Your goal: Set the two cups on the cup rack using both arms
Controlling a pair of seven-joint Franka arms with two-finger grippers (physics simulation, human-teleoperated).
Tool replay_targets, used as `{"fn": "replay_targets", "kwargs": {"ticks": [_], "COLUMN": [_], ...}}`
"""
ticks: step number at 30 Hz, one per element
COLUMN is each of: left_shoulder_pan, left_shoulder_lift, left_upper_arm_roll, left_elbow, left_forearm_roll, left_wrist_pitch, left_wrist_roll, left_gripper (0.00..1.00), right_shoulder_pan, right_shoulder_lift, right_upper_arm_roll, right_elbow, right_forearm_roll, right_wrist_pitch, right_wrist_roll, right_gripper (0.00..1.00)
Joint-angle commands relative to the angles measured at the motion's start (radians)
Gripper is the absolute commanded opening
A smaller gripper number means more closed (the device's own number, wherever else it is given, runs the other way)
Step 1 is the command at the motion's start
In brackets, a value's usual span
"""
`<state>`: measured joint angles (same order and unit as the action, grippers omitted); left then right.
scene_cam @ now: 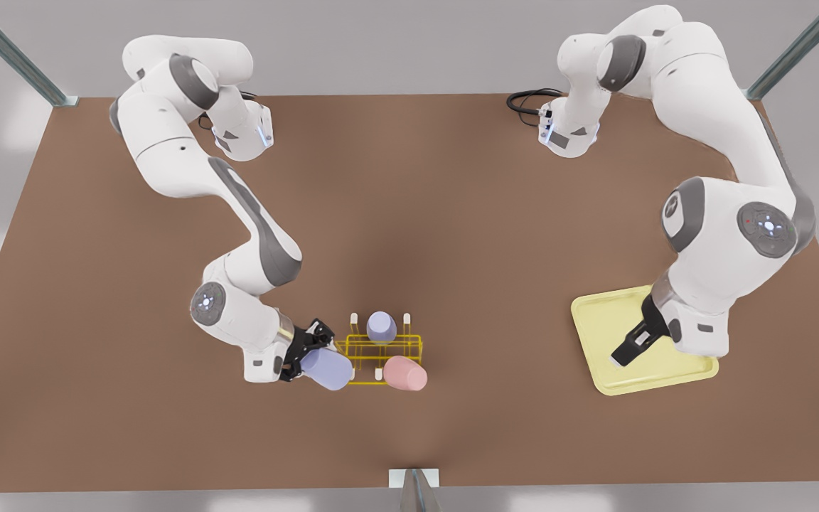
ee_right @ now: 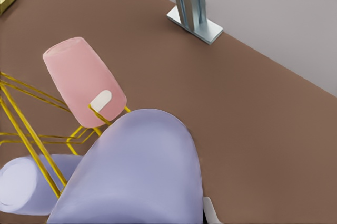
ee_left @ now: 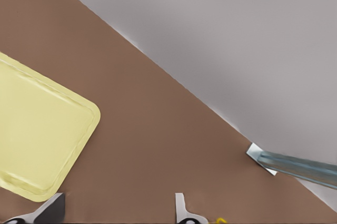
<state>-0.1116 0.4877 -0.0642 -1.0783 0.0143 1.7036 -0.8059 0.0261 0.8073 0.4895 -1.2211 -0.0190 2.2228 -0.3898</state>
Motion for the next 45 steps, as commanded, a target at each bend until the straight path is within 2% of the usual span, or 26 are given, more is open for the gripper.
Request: {"fn": "replay_targets", "kwargs": {"ticks": [1, 2, 3, 10, 11, 12, 22, 25, 26, 28, 29, 30, 32, 33, 35, 37, 40, 45], "left_shoulder_pan": [0.012, 0.010, 0.027, 0.046, 0.058, 0.059, 0.079, 0.079, 0.079, 0.081, 0.079, 0.079, 0.078, 0.075, 0.073, 0.069, 0.056, 0.056], "left_shoulder_lift": [-0.302, -0.336, -0.304, -0.299, -0.294, -0.294, -0.291, -0.291, -0.291, -0.291, -0.291, -0.291, -0.291, -0.294, -0.291, -0.288, -0.146, -0.141], "left_upper_arm_roll": [-0.003, -0.002, 0.000, 0.000, 0.001, 0.001, 0.001, 0.001, 0.001, 0.001, 0.001, 0.000, -0.002, -0.003, -0.003, -0.005, -0.005, -0.003], "left_elbow": [-0.483, -0.537, -0.499, -0.493, -0.493, -0.493, -0.493, -0.493, -0.493, -0.493, -0.493, -0.493, -0.476, -0.470, -0.430, -0.430, -0.210, -0.209], "left_forearm_roll": [0.092, 0.066, 0.026, -0.002, -0.004, -0.020, -0.030, -0.030, -0.030, -0.028, -0.028, -0.027, -0.023, -0.027, -0.025, -0.017, -0.019, -0.017], "left_wrist_pitch": [-0.003, 0.025, -0.022, -0.145, -0.144, -0.144, -0.139, -0.139, -0.139, -0.139, -0.139, -0.139, -0.140, -0.171, -0.177, -0.202, -0.392, -0.391], "left_wrist_roll": [0.740, 0.735, 0.738, 0.806, 0.806, 0.806, 0.809, 0.809, 0.809, 0.810, 0.810, 0.810, 0.814, 0.814, 0.815, 0.884, 0.886, 0.884], "left_gripper": [1.00, 1.00, 1.00, 1.00, 1.00, 1.00, 1.00, 1.00, 1.00, 1.00, 1.00, 1.00, 1.00, 1.00, 1.00, 1.00, 1.00, 1.00], "right_shoulder_pan": [0.009, 0.015, 0.015, 0.038, 0.038, 0.038, 0.015, -0.009, -0.032, -0.071, -0.060, -0.060, -0.061, -0.058, -0.106, -0.143, -0.160, -0.161], "right_shoulder_lift": [0.003, 0.004, 0.003, 0.018, 0.018, 0.020, 0.016, -0.011, -0.056, -0.123, -0.148, -0.178, -0.254, -0.269, -0.344, -0.453, -0.528, -0.662], "right_upper_arm_roll": [0.000, 0.000, 0.000, 0.000, 0.000, 0.000, -0.002, -0.003, -0.009, -0.182, -0.224, -0.224, -0.216, -0.221, -0.210, -0.203, -0.204, -0.235], "right_elbow": [0.005, 0.003, -0.002, -0.002, -0.002, -0.003, 0.000, 0.008, 0.008, 0.034, 0.034, 0.032, 0.038, 0.098, 0.089, 0.002, -0.078, -0.186], "right_forearm_roll": [-0.006, -0.007, -0.010, -0.012, -0.012, -0.012, -0.012, -0.012, -0.019, -0.029, -0.202, -0.280, -0.251, -0.219, -0.203, -0.173, -0.151, -0.092], "right_wrist_pitch": [0.003, 0.001, -0.003, -0.003, -0.003, -0.002, -0.015, -0.078, -0.158, -0.458, -0.523, -0.587, -0.727, -0.819, -0.853, -0.850, -0.825, -0.808], "right_wrist_roll": [-0.038, -0.040, -0.041, -0.040, -0.040, -0.041, -0.067, -0.066, -0.057, 0.001, 0.104, 0.190, 0.485, 0.512, 0.500, 0.490, 0.474, 0.476], "right_gripper": [0.72, 0.72, 0.72, 0.73, 0.90, 1.00, 1.00, 1.00, 1.00, 1.00, 1.00, 1.00, 1.00, 1.00, 1.00, 1.00, 1.00, 1.00]}}
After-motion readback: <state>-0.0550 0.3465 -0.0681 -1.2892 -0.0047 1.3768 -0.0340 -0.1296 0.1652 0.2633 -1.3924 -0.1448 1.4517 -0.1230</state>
